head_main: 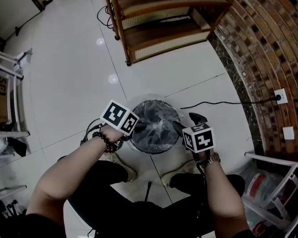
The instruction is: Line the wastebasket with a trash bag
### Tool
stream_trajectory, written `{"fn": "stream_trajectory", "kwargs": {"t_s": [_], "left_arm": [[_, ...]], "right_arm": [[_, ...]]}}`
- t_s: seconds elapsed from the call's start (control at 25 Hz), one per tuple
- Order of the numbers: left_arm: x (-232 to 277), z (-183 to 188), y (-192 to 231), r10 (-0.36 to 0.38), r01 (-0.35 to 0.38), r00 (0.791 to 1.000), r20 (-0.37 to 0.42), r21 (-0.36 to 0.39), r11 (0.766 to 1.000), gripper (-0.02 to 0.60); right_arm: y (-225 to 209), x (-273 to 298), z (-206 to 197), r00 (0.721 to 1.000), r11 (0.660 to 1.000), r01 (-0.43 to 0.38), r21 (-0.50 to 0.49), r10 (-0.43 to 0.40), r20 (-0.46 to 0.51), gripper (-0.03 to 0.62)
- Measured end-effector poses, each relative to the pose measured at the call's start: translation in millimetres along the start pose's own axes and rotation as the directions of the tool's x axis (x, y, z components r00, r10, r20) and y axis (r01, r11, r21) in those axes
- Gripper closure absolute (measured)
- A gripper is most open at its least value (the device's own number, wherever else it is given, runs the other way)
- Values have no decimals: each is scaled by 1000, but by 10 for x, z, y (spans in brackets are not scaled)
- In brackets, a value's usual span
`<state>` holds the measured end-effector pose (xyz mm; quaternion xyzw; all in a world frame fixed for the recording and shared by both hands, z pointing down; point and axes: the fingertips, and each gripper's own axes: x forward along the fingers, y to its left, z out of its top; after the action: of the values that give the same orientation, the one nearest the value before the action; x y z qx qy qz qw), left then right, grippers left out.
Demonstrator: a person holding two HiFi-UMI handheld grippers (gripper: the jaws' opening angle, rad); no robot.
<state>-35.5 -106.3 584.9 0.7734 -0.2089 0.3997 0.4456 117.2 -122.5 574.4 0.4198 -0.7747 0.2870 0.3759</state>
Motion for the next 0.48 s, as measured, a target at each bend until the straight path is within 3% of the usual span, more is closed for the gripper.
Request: {"fn": "stream_trajectory", "kwargs": {"t_s": [0.24,0.36,0.48], "left_arm": [[-243,-91,45,-12,14,999,49,-31,999,343],[-292,-189,99,-26,30,998,61,-64,997,337],[-397,-164,142,-24,33,994,107,-80,996,337]], "right_arm": [[35,-108,63,1000,999,-6,-34,6,-1,272],[279,-114,152,999,997,-37,-67,38,19,272],[599,-93,288,996,986,-81,-146,87,33,315]]}}
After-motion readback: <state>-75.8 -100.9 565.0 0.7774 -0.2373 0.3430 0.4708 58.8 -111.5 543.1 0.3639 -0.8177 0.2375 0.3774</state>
